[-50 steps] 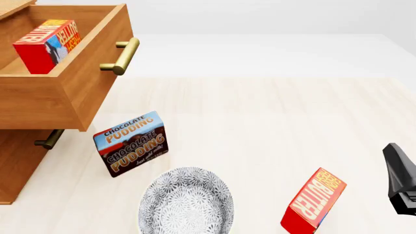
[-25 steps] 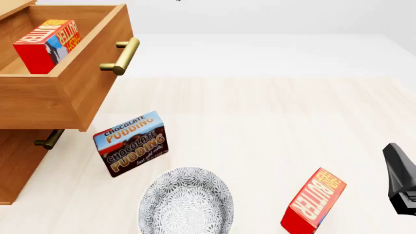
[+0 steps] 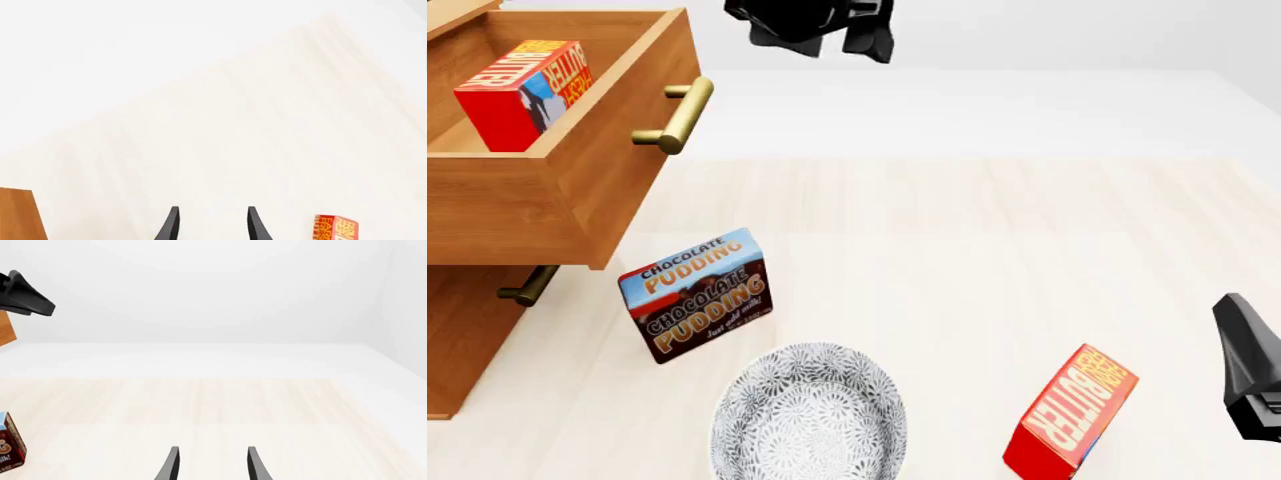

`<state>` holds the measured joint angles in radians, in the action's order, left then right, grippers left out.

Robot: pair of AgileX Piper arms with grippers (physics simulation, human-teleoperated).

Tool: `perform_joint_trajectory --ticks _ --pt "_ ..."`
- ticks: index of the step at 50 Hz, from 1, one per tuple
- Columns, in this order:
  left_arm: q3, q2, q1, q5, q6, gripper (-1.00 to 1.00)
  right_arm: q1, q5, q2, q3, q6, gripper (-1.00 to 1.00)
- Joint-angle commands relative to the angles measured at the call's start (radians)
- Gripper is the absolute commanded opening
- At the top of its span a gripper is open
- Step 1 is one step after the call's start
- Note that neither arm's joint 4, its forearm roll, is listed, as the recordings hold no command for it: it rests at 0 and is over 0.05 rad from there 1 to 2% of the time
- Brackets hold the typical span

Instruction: Put the butter at the front in the top drawer of the cabinet and close it.

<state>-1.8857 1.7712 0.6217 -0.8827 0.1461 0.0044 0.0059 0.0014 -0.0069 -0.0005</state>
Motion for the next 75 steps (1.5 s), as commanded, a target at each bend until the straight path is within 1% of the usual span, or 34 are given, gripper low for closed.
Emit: perform_joint_trajectory --ticks 1,17,24,28,38,49,58,70,75 --pt "0.042 0.066 0.02 0.068 0.039 1.0 0.0 -0.001 0.0 0.001 0.0 1.0" --pt "0.112 0.106 0.021 0.147 0.087 1.0 0.0 -0.001 0.0 0.001 0.0 1.0" --pt "0.175 0.1 -0.004 0.193 0.102 1.0 0.0 -0.001 0.0 0.001 0.0 1.0" --pt "0.194 0.106 -0.013 0.208 0.108 1.0 0.0 -0.001 0.0 0.001 0.0 1.0" --pt "0.257 0.094 -0.066 0.234 0.105 1.0 0.0 -0.001 0.0 0.001 0.0 1.0" --pt "0.322 0.08 -0.094 0.266 0.109 1.0 0.0 -0.001 0.0 0.001 0.0 1.0" --pt "0.332 0.071 -0.126 0.259 0.093 1.0 0.0 -0.001 0.0 0.001 0.0 1.0" --pt "0.396 0.027 -0.166 0.272 0.084 1.0 0.0 -0.001 0.0 0.001 0.0 1.0" --pt "0.408 0.009 -0.185 0.27 0.076 1.0 0.0 -0.001 0.0 0.001 0.0 1.0"
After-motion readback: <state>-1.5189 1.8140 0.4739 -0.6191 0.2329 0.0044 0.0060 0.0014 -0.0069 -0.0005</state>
